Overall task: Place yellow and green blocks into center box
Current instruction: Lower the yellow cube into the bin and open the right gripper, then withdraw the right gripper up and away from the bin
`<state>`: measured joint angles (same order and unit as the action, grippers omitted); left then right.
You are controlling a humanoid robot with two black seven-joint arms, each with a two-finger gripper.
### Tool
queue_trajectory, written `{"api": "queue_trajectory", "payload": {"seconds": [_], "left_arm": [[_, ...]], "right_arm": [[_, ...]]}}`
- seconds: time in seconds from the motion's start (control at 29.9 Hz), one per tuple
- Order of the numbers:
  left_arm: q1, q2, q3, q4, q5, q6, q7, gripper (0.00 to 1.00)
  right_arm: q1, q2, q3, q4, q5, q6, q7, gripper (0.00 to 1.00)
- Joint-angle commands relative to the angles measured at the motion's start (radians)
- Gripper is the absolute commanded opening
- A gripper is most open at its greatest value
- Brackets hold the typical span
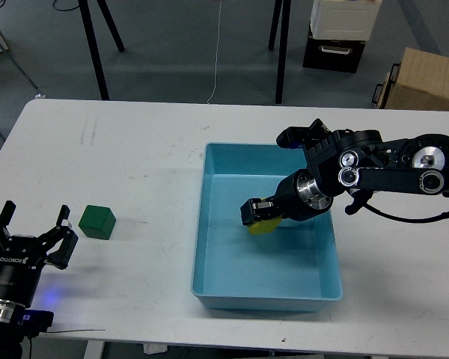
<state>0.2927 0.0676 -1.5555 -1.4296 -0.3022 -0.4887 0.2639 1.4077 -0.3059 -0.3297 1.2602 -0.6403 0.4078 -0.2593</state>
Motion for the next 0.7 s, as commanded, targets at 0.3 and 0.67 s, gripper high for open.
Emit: {"api": "queue_trajectory", "payload": {"seconds": [0.3, 0.67], "left_arm": [[-0.004, 0.004, 0.0, 0.0, 0.002, 0.0, 0.002, 1.0], [-0.024, 0.012, 0.0, 0.0, 0.0, 0.0, 0.006, 1.0]], "right_arm": [[0.013, -0.058, 0.073, -0.031, 0.08, -0.003, 0.005, 0.96], [-0.012, -0.239, 0.466, -0.223, 0.307, 0.003, 0.012, 0.96]]}}
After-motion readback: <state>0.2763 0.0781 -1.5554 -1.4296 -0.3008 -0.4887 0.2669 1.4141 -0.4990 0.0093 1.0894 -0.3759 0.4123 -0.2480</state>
